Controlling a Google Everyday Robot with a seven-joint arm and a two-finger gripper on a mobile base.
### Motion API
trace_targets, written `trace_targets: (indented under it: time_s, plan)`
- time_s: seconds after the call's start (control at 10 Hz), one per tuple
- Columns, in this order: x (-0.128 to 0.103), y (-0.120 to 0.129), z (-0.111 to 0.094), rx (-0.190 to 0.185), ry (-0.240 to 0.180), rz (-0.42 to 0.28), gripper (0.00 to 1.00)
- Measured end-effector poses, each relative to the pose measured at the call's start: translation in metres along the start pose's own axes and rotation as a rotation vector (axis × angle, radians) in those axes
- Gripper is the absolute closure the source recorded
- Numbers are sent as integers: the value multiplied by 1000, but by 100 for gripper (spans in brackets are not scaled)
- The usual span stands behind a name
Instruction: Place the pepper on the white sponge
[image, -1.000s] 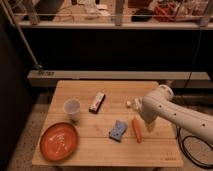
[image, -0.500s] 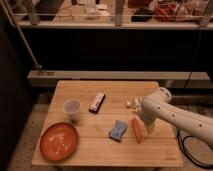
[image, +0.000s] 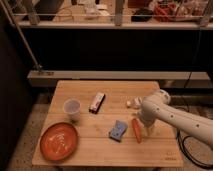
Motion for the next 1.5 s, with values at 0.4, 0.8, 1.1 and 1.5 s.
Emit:
trace_targets:
  time_s: [0.4,0.8,1.1,1.5]
  plan:
    - [-2,4,12,-11,-25,-4,20]
    - [0,14,26,-32,-46,6,52]
    - [-2,14,27,-35,-60,9,84]
    - [0,16,23,-40,-59,11,95]
